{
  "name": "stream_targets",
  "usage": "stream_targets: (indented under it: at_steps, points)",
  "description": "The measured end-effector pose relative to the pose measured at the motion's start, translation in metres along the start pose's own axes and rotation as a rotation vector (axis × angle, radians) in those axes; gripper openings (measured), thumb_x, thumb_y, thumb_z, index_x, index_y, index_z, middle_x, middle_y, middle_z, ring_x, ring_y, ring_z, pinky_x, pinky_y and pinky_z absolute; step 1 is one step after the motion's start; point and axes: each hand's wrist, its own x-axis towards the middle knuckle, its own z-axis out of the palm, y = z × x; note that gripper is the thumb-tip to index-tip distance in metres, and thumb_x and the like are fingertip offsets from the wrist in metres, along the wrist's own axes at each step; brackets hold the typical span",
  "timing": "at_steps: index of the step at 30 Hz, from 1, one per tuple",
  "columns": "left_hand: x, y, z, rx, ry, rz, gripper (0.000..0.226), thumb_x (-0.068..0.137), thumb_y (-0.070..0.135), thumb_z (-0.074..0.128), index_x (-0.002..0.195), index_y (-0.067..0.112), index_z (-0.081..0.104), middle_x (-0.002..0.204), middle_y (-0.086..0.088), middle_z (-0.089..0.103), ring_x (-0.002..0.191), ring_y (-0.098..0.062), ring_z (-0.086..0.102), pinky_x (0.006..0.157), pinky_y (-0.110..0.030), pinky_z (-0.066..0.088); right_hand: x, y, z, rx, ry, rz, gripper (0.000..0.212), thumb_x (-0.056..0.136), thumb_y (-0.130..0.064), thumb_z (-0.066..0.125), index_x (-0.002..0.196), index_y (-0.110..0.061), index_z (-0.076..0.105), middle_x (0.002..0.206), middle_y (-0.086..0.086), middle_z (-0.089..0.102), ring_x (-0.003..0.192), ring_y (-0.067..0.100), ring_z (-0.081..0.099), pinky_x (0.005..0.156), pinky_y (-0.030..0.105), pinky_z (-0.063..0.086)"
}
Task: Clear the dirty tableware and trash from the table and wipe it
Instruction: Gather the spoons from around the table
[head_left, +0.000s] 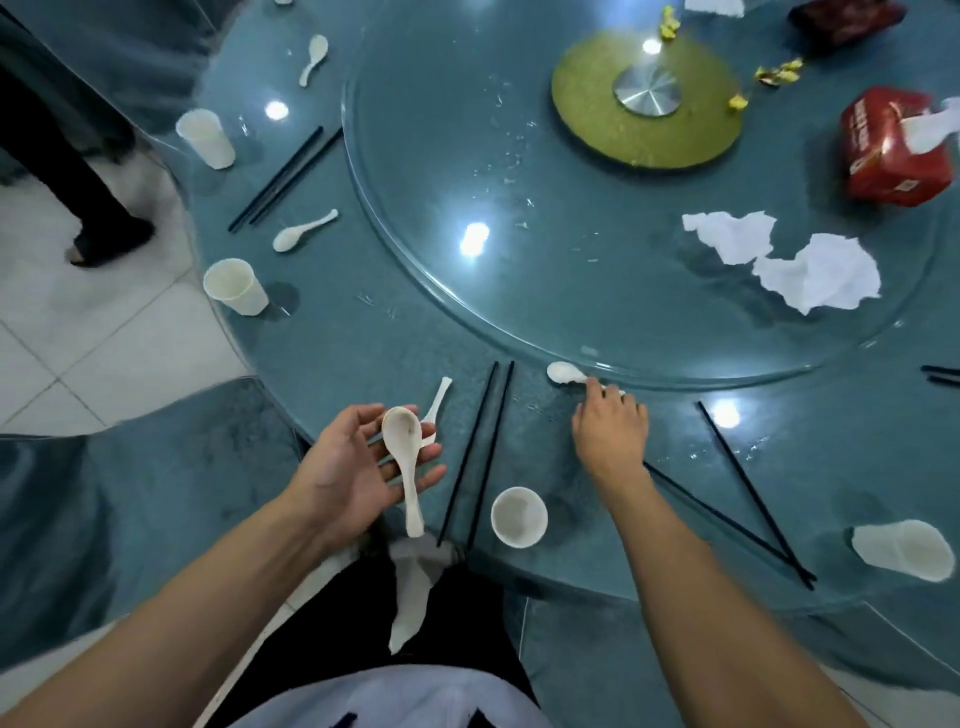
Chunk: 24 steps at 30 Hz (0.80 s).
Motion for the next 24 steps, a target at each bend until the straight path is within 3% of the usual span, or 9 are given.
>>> stream_targets:
  at_steps: [4, 9, 13, 18, 20, 24]
  points:
    - [0.009, 0.000, 0.002, 0.017, 0.035, -0.010, 0.037, 0.096, 0.027, 0.047, 0.114, 0.001, 0.067, 0.115, -0.024, 0.067, 0.103, -0.039, 0.064, 0.087, -0.055, 0.059, 0.019, 0.005, 0.006, 0.006, 0.024, -0.010, 0.011, 0.088, -0.015, 0.068, 0.095, -0.008, 0.065, 0.092, 0.015, 0.068, 0.087, 0.038, 0.064, 0.075, 0.044, 0.044]
    - [0.015, 0.004, 0.010, -0.033, 0.046, 0.003, 0.039, 0.097, 0.028, 0.045, 0.119, 0.002, 0.064, 0.114, -0.023, 0.065, 0.102, -0.038, 0.062, 0.097, -0.058, 0.052, 0.012, 0.009, 0.004, 0.029, 0.118, -0.019, 0.009, 0.088, -0.012, 0.069, 0.088, -0.003, 0.069, 0.090, 0.018, 0.066, 0.084, 0.038, 0.062, 0.076, 0.045, 0.044]
    - [0.021, 0.011, 0.013, -0.072, 0.043, 0.037, 0.046, 0.097, 0.030, 0.044, 0.128, 0.001, 0.061, 0.111, -0.023, 0.065, 0.102, -0.040, 0.063, 0.094, -0.056, 0.053, -0.009, -0.016, -0.035, 0.304, 0.149, 0.014, 0.006, 0.085, -0.018, 0.071, 0.085, -0.012, 0.071, 0.085, 0.012, 0.065, 0.082, 0.036, 0.060, 0.077, 0.043, 0.043]
    - [0.026, 0.020, 0.017, -0.163, 0.056, 0.092, 0.039, 0.097, 0.030, 0.046, 0.121, 0.003, 0.061, 0.109, -0.022, 0.064, 0.101, -0.041, 0.063, 0.089, -0.054, 0.054, -0.053, -0.096, -0.108, 0.871, -0.188, -0.035, 0.007, 0.087, -0.030, 0.072, 0.083, -0.025, 0.074, 0.072, -0.012, 0.071, 0.071, 0.007, 0.067, 0.070, 0.029, 0.054]
    - [0.028, 0.023, 0.018, -0.161, 0.063, 0.116, 0.032, 0.098, 0.031, 0.044, 0.113, 0.007, 0.059, 0.100, -0.018, 0.065, 0.091, -0.036, 0.065, 0.083, -0.047, 0.054, -0.068, -0.124, -0.119, 0.891, -0.280, -0.111, 0.006, 0.086, -0.029, 0.073, 0.082, -0.026, 0.076, 0.072, -0.014, 0.072, 0.068, 0.000, 0.066, 0.068, 0.024, 0.053]
    - [0.030, 0.025, 0.014, -0.166, 0.072, 0.131, 0.037, 0.099, 0.032, 0.041, 0.118, 0.008, 0.062, 0.102, -0.016, 0.070, 0.081, -0.029, 0.068, 0.076, -0.038, 0.052, -0.075, -0.147, -0.119, 0.794, -0.284, -0.206, 0.008, 0.086, -0.031, 0.073, 0.086, -0.024, 0.075, 0.078, -0.011, 0.074, 0.074, 0.008, 0.068, 0.075, 0.029, 0.053]
